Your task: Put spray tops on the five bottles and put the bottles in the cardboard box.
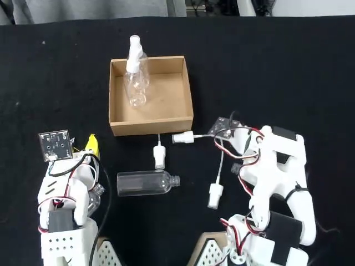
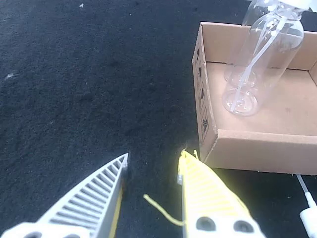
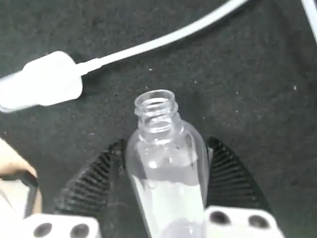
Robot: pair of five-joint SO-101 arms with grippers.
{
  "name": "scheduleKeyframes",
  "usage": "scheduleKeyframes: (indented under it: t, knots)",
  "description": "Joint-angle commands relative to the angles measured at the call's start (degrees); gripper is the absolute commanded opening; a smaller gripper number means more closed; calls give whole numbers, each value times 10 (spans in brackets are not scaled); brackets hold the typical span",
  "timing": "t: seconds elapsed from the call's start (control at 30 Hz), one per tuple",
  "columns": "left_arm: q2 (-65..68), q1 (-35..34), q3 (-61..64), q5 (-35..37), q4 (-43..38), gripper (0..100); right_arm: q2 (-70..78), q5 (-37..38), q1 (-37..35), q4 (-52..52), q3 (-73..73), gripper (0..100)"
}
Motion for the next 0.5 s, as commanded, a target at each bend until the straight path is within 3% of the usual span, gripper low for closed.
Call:
scheduleKeyframes:
  t: [0.0,0.47]
  knots:
    - [-4,-4,15,2,2,160,-34,-68,-13,6,-47,155]
    - [-4,-4,15,2,2,160,-30,-265,-67,6,-50,155]
